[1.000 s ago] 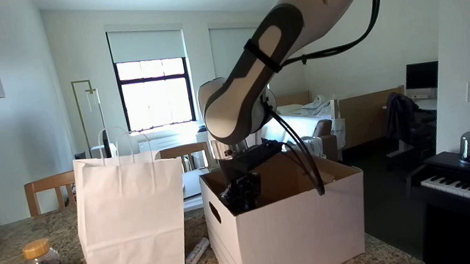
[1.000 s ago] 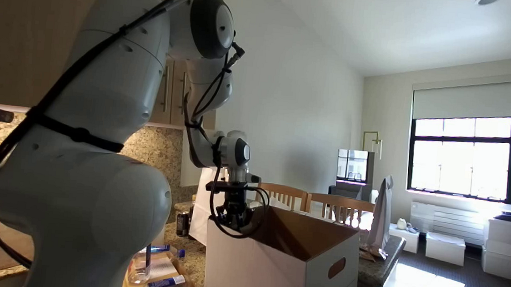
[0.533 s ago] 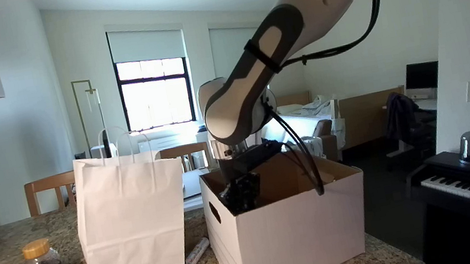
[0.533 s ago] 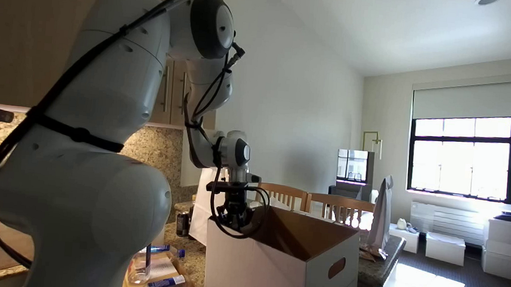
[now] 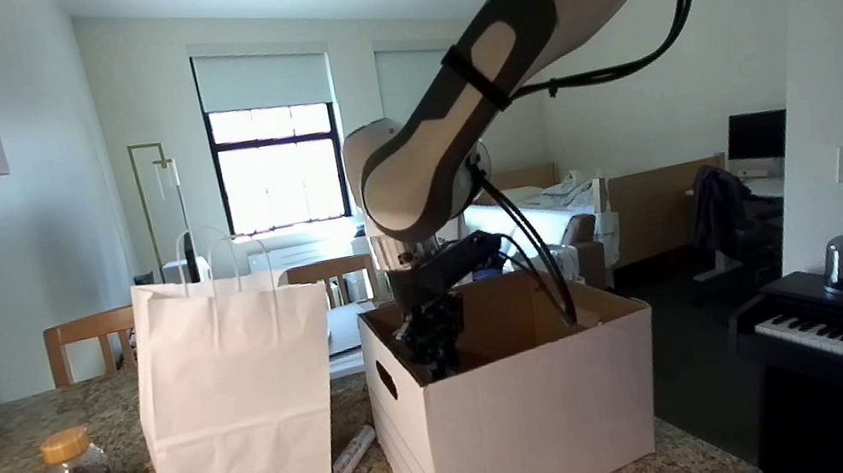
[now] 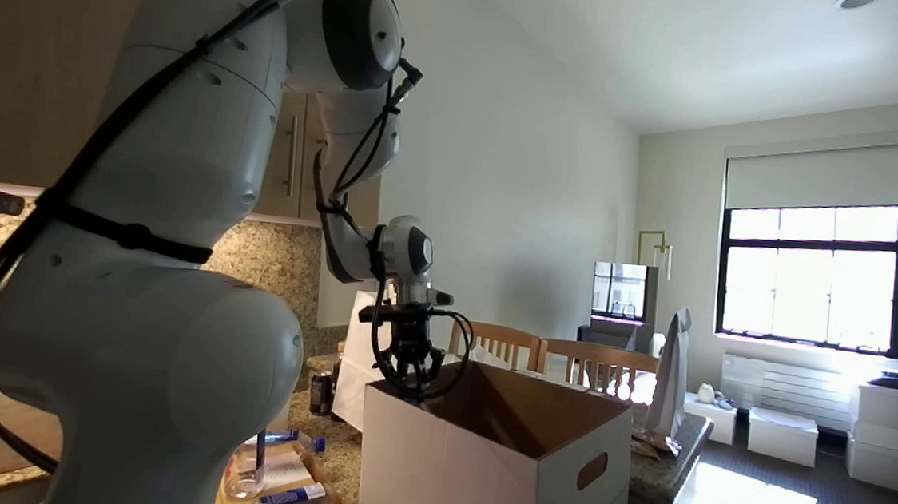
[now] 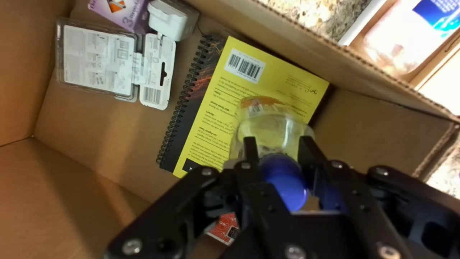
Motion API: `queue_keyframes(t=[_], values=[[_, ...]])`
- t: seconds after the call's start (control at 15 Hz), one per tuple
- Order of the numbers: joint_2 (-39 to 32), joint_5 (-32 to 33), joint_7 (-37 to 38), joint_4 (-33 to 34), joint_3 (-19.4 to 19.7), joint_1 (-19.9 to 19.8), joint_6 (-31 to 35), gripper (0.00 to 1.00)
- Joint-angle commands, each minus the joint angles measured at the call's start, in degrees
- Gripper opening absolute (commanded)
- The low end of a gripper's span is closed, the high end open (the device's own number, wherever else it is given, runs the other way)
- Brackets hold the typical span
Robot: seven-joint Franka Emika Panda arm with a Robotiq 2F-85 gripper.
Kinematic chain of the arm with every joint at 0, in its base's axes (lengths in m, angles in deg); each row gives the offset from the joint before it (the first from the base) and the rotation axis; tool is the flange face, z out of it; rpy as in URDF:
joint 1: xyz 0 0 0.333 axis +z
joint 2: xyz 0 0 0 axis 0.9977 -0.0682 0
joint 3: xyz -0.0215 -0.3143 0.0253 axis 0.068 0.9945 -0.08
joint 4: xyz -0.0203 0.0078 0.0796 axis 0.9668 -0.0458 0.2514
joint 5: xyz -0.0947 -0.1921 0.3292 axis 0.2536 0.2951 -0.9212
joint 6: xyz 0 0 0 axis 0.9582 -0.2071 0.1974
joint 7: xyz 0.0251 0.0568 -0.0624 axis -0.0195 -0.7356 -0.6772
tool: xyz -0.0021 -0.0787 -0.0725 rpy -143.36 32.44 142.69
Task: Remove the bottles from the box and put them on the table
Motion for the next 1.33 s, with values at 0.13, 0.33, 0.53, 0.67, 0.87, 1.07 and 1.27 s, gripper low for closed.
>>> queue_keyframes(t=[0.13,0.33,0.53,0.67,0.87,1.07,1.27], values=[[13.8,0.9,1.4,0.4,-1.8,0.7,-11.3,0.16],[19.1,-0.7,2.5,4.7,-2.1,-0.4,-17.6,0.16],[22.8,-1.4,3.2,12.5,-2.5,-1.3,-28.8,0.15],[22.9,-0.7,4.5,17.9,-3.3,-1.6,-36.3,0.15],[19.9,-1.4,3.3,25.2,-4.9,-0.9,-48.7,0.16],[20.0,-3.9,5.5,24.7,-7.3,0.4,-51.7,0.15],[21.4,-8.2,11.8,18.8,-10.5,2.4,-47.2,0.15]])
